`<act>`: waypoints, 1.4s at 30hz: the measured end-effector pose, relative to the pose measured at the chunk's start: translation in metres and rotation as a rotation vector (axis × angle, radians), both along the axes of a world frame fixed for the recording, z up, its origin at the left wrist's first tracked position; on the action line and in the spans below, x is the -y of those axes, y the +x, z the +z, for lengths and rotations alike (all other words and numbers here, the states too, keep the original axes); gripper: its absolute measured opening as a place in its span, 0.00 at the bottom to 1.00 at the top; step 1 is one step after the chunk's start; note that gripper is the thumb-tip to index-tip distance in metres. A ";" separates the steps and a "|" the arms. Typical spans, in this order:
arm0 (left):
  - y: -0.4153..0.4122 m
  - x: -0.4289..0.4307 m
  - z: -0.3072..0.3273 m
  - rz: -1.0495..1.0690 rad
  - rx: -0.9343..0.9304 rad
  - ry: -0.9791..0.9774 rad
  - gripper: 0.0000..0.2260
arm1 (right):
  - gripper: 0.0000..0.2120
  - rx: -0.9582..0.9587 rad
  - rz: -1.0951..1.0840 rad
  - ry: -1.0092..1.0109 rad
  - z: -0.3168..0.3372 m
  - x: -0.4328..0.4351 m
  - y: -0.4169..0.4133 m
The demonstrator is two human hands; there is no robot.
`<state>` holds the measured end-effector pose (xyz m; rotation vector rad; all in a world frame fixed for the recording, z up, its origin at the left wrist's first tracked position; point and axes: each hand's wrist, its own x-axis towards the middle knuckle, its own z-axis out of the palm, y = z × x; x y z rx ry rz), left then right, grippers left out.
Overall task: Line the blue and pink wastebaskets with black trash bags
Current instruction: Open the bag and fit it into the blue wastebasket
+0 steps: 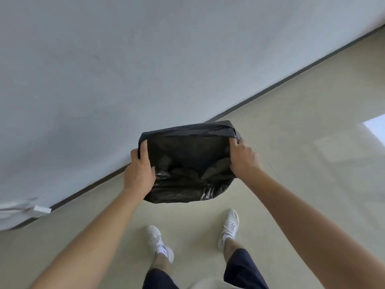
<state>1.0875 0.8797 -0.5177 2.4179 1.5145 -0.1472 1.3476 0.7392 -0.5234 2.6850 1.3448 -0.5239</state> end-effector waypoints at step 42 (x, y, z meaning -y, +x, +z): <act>0.118 -0.088 -0.544 0.046 0.644 -0.561 0.33 | 0.33 0.104 0.461 0.276 -0.511 -0.147 0.042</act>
